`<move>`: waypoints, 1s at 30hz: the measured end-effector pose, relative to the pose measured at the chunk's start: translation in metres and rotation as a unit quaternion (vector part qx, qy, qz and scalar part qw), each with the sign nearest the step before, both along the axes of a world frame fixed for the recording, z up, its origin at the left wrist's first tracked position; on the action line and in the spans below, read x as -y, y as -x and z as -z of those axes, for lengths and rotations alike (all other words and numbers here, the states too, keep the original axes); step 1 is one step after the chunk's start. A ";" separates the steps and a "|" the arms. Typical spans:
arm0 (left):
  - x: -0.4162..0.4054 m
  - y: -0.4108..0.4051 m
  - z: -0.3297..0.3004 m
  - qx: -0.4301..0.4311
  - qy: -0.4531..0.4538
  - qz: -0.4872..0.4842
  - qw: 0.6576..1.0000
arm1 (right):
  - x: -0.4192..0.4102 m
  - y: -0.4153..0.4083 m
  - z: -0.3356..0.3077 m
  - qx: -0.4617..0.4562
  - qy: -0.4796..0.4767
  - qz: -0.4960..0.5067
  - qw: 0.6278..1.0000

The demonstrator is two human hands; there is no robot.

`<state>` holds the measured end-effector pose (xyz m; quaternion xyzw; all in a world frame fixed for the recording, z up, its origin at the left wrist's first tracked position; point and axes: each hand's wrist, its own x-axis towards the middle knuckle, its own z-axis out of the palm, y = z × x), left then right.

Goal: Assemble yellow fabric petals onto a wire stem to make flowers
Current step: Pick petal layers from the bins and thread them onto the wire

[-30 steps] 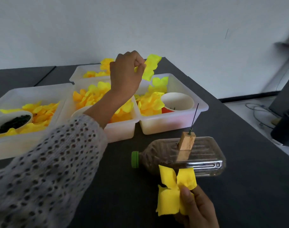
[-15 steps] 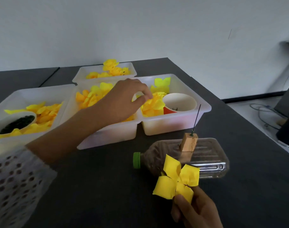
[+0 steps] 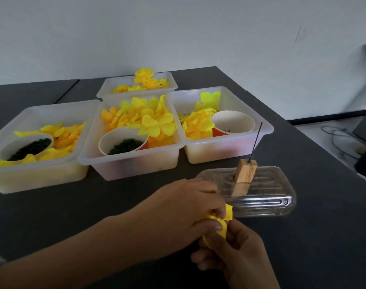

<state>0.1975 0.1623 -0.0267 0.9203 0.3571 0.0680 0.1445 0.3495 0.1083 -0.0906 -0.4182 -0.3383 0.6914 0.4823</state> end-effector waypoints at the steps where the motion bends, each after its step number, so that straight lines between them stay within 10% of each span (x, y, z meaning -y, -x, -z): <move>1: 0.001 0.001 -0.001 0.011 0.006 -0.002 1.000 | 0.000 0.000 -0.001 0.002 -0.002 0.007 1.000; 13: 0.011 0.000 -0.012 0.173 0.155 -0.129 0.964 | 0.003 0.008 -0.007 0.172 -0.128 0.107 0.971; 23: -0.013 -0.006 -0.019 0.172 0.224 -0.138 0.949 | 0.001 -0.005 0.001 0.132 -0.145 0.094 0.976; 30: -0.087 0.001 -0.028 0.476 0.190 -0.305 0.803 | -0.001 -0.020 0.015 0.168 -0.119 0.128 0.970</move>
